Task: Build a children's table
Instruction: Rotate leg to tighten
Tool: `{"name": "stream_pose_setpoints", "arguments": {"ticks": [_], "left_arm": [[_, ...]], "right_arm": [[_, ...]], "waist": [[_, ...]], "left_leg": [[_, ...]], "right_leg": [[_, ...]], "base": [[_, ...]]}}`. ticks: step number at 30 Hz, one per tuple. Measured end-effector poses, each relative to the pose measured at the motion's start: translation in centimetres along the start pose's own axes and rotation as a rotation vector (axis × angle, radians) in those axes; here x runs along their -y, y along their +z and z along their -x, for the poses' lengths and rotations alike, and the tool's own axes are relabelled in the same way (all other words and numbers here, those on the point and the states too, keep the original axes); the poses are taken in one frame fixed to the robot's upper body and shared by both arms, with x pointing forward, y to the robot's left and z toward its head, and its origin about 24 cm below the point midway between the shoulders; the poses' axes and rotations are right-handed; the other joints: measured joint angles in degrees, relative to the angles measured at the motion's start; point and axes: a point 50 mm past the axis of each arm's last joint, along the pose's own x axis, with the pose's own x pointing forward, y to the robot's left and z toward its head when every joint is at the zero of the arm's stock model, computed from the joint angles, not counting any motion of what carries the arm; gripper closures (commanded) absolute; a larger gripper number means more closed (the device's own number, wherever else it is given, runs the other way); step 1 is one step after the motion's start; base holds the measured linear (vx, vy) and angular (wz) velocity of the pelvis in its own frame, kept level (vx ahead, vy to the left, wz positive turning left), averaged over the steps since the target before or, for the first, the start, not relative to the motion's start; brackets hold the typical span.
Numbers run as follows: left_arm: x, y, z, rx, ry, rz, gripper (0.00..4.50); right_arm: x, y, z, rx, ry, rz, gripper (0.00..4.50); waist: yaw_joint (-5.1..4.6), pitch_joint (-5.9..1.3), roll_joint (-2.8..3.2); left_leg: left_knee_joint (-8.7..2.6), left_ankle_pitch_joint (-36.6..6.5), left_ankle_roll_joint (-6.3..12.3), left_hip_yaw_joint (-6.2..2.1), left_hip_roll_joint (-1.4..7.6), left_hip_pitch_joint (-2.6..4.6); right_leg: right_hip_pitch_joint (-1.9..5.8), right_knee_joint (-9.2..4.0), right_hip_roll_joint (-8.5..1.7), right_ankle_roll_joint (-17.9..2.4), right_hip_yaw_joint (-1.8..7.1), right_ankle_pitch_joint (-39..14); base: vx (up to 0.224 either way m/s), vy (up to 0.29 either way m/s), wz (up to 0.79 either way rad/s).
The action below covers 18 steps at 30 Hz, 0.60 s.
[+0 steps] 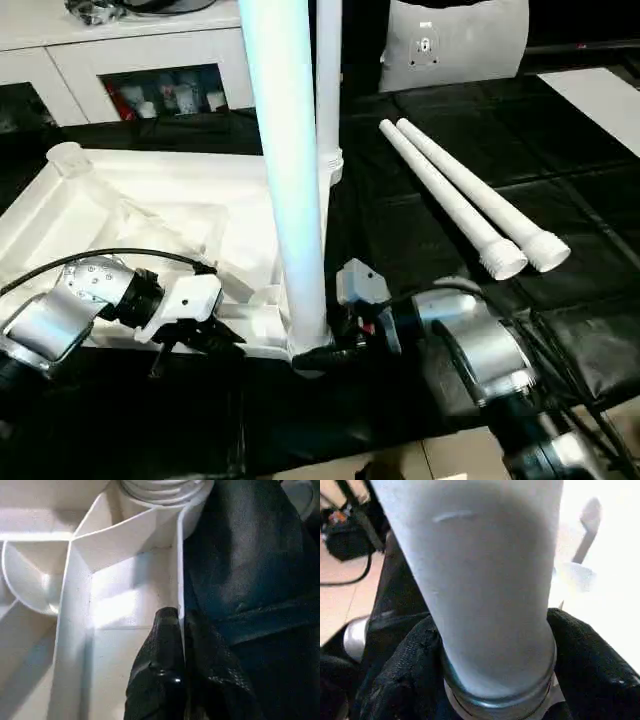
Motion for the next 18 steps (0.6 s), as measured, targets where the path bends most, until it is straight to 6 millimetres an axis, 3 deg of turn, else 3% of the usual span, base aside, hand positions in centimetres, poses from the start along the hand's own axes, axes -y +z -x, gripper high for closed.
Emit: {"name": "stream_pose_setpoints", "arguments": {"ticks": [2, 6, 9, 11, 15, 18], "left_arm": [[0.0, 0.0, 0.0, 0.004, 0.029, 0.031, 4.5], [-0.6, 0.0, -0.3, 0.027, 0.201, 0.168, 4.5], [-1.1, 0.7, -1.5, 0.053, 0.324, 0.254, 4.5], [-1.3, 1.1, -2.1, 0.069, 0.366, 0.295, 4.5], [-2.3, 2.1, -3.4, 0.087, 0.524, 0.393, 4.5], [-2.5, 3.0, -4.2, 0.092, 0.571, 0.424, 4.5]], "right_arm": [[0.0, -0.2, -0.3, 0.018, -0.037, -0.02, 1.76], [0.9, -0.5, -1.2, 0.115, -0.285, -0.107, 1.76], [2.1, -0.4, -1.6, 0.165, -0.514, -0.178, 1.76], [2.6, -0.3, -1.7, 0.172, -0.588, -0.192, 1.76], [4.4, 0.4, -3.0, 0.214, -0.797, -0.26, 1.76], [5.0, 0.8, -3.4, 0.221, -0.895, -0.278, 1.76]], "waist": [[-0.2, 0.0, 0.0], [-1.3, 0.01, 0.01], [-3.13, 0.03, -0.01], [-3.78, 0.03, -0.01], [-4.24, 0.09, 0.1], [-4.49, 0.09, 0.15]], "left_leg": [[0.0, 0.0, -0.01, 0.0, 0.0, 0.06], [-0.09, -0.01, -0.03, -0.06, -0.02, 0.29], [-0.16, 0.0, -0.04, -0.23, -0.09, 0.57], [-0.2, 0.0, -0.04, -0.22, -0.15, 0.66], [-0.33, -0.01, -0.04, -0.24, -0.19, 0.74], [-0.87, 0.0, -0.04, -0.24, -0.29, 0.68]], "right_leg": [[0.0, 0.08, 0.0, -0.01, 0.01, 0.0], [-0.04, 0.16, 0.01, 0.28, 0.06, -0.16], [-0.04, 0.06, -0.1, 0.34, 0.05, -0.2], [-0.05, 0.01, -0.13, 0.35, 0.05, -0.21], [-0.12, -0.21, -0.13, 0.36, 0.0, -0.21], [-0.1, -1.11, -0.12, 0.36, -0.01, -0.2]], "base": [[0.0, 0.0, 0.0], [0.0, 0.0, 0.0], [0.0, 0.0, 0.0], [0.0, 0.0, 0.0], [0.0, 0.0, 0.0], [0.0, 0.0, 0.0]]}}
